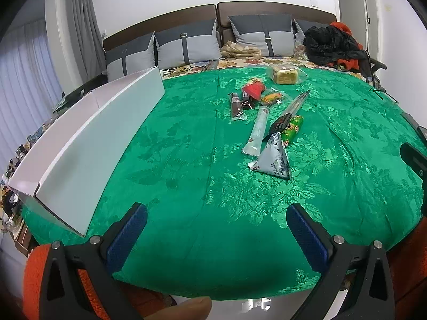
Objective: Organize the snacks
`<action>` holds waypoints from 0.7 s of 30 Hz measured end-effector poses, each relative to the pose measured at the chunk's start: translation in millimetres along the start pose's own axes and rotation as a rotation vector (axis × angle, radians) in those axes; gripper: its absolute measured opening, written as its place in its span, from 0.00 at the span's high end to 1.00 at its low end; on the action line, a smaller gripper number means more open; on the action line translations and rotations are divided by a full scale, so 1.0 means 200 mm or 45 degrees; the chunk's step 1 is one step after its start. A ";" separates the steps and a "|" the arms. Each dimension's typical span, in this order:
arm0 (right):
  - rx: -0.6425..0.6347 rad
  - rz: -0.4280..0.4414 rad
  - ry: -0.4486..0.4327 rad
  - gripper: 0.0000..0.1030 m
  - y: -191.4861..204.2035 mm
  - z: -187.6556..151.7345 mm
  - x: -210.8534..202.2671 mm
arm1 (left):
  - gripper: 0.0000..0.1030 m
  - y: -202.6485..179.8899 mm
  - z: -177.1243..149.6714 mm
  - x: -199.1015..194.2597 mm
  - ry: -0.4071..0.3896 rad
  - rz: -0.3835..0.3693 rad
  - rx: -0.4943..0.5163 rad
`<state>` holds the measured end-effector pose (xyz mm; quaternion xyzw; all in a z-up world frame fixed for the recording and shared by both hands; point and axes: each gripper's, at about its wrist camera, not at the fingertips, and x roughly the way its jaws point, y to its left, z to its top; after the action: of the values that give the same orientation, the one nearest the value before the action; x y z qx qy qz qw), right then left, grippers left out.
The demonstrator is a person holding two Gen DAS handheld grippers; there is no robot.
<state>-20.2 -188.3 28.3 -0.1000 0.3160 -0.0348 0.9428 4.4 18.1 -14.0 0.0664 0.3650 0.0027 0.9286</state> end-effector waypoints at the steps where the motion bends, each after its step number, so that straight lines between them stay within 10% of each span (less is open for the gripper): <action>1: 0.000 0.000 0.001 0.13 0.00 0.00 0.00 | 0.00 0.00 0.00 0.00 0.001 0.001 0.001; 21: 0.006 0.016 0.023 0.13 0.01 0.00 0.03 | 0.00 0.00 -0.02 0.05 0.032 0.003 -0.005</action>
<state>-15.0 -187.6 23.4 -0.0953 0.3249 -0.0305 0.9404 9.4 18.8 -23.5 0.0649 0.3766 0.0053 0.9241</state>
